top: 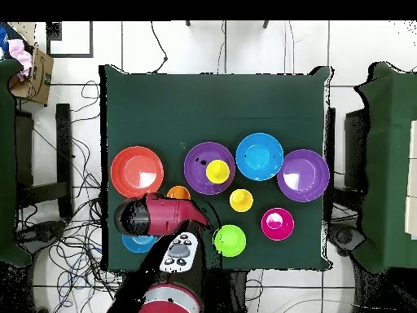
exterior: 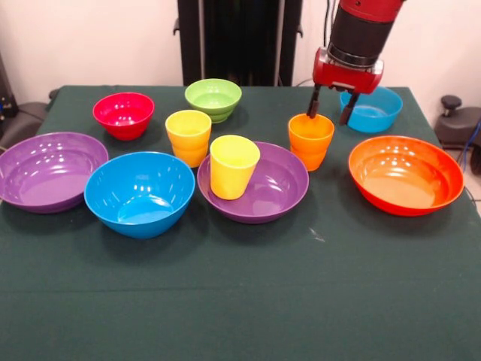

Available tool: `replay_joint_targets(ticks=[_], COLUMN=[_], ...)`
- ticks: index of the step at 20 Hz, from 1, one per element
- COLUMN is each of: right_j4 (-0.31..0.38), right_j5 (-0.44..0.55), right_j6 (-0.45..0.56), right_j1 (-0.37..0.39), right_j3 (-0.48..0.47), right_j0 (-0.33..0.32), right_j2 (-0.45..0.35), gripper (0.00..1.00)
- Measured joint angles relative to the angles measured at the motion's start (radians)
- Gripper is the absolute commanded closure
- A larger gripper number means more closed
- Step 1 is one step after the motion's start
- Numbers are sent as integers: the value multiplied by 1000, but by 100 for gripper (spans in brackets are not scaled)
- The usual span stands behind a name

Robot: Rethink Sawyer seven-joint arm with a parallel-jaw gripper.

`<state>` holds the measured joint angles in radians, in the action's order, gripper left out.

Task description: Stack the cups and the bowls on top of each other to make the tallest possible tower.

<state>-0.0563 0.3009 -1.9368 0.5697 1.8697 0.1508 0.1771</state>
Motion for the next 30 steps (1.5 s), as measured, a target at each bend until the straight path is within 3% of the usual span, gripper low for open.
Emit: replay_joint_targets(ticks=[9, 18, 30], right_j4=[-5, -5, -6], right_j5=[-50, -137, -146], right_j6=[0, 0, 0], right_j1=[-39, -125, -161], right_j3=[-1, -6, -10], right_j0=[0, -2, -11], right_j2=[0, -1, -14], gripper=[0, 0, 0])
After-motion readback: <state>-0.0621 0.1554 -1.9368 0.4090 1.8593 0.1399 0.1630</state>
